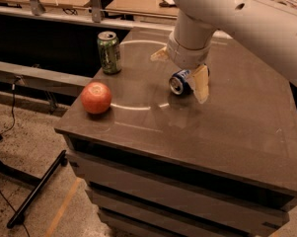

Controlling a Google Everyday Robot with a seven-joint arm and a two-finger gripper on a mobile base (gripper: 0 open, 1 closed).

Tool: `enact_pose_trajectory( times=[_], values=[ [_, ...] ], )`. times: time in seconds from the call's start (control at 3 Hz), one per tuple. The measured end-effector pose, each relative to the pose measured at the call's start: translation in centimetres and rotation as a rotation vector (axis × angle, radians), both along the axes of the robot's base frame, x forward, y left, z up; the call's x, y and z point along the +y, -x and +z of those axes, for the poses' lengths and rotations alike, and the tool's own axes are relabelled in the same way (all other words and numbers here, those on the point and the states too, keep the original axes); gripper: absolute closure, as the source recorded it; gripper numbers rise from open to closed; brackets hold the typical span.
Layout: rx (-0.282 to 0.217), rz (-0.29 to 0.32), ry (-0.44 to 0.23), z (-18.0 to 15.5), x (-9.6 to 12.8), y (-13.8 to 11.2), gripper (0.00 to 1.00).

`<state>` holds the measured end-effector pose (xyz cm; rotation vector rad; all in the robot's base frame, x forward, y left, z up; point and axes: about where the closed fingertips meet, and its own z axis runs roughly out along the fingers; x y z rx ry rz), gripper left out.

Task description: Place pepsi can upright

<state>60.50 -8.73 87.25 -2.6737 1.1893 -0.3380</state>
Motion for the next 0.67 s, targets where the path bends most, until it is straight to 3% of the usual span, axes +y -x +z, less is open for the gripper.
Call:
enact_pose_trajectory(
  times=[0.67],
  values=[
    [0.065, 0.064, 0.009, -2.1, -0.4, -1.0, 0.0]
  ],
)
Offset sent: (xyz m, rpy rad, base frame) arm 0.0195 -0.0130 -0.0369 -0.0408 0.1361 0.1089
